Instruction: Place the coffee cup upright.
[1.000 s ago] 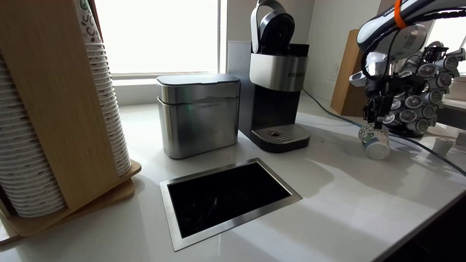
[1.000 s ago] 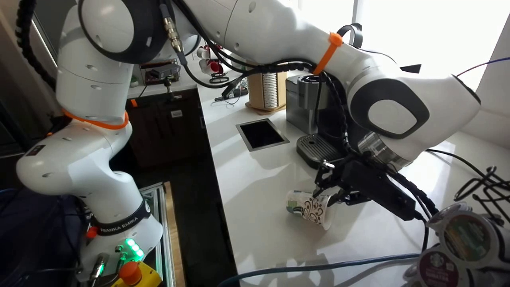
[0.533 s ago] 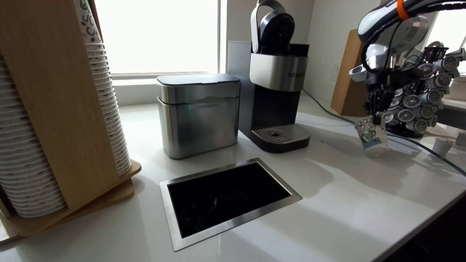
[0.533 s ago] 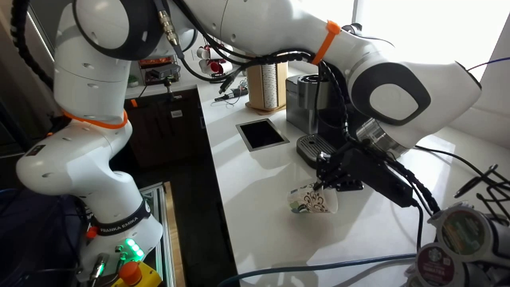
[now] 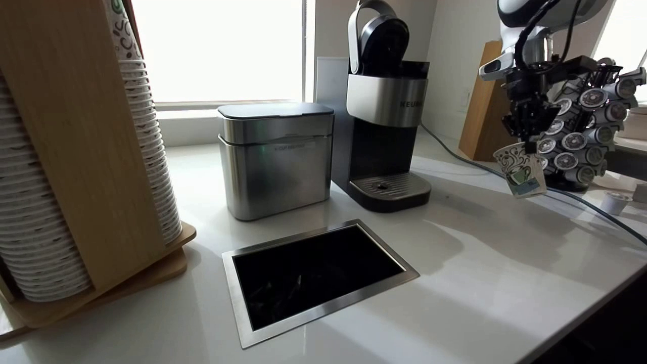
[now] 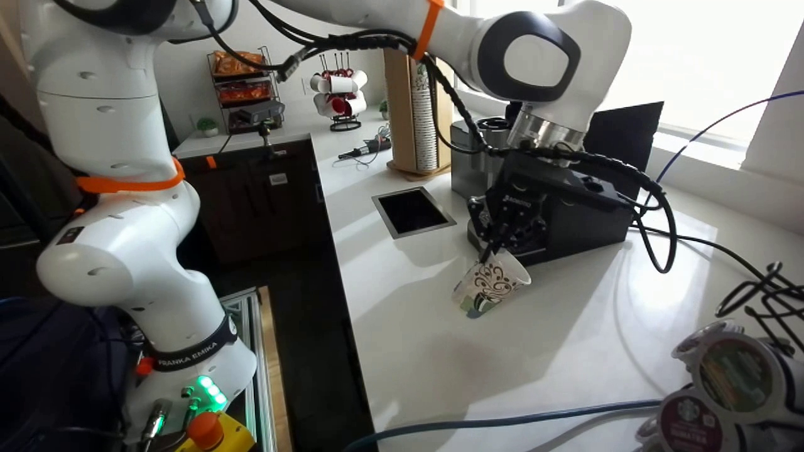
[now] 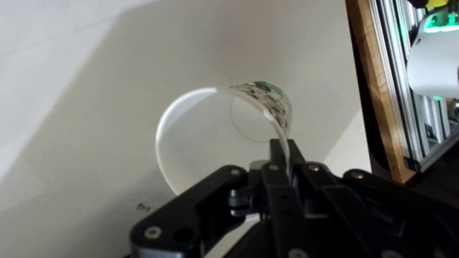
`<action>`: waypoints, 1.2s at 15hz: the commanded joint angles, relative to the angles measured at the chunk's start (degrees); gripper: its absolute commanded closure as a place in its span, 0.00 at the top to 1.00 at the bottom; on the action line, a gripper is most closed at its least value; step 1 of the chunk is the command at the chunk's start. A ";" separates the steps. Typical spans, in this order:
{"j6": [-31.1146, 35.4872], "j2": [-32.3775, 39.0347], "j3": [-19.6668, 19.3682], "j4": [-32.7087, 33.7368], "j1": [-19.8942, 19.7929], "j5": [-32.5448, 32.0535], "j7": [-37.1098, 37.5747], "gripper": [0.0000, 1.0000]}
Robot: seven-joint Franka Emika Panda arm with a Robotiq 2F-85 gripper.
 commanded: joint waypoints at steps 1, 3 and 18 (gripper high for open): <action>13.26 -7.98 0.16 -12.07 3.54 -6.35 3.64 0.01; 21.67 -10.44 0.10 -16.16 4.45 -7.52 4.90 0.01; 72.04 -14.42 -4.02 -35.23 4.20 -8.90 16.39 0.01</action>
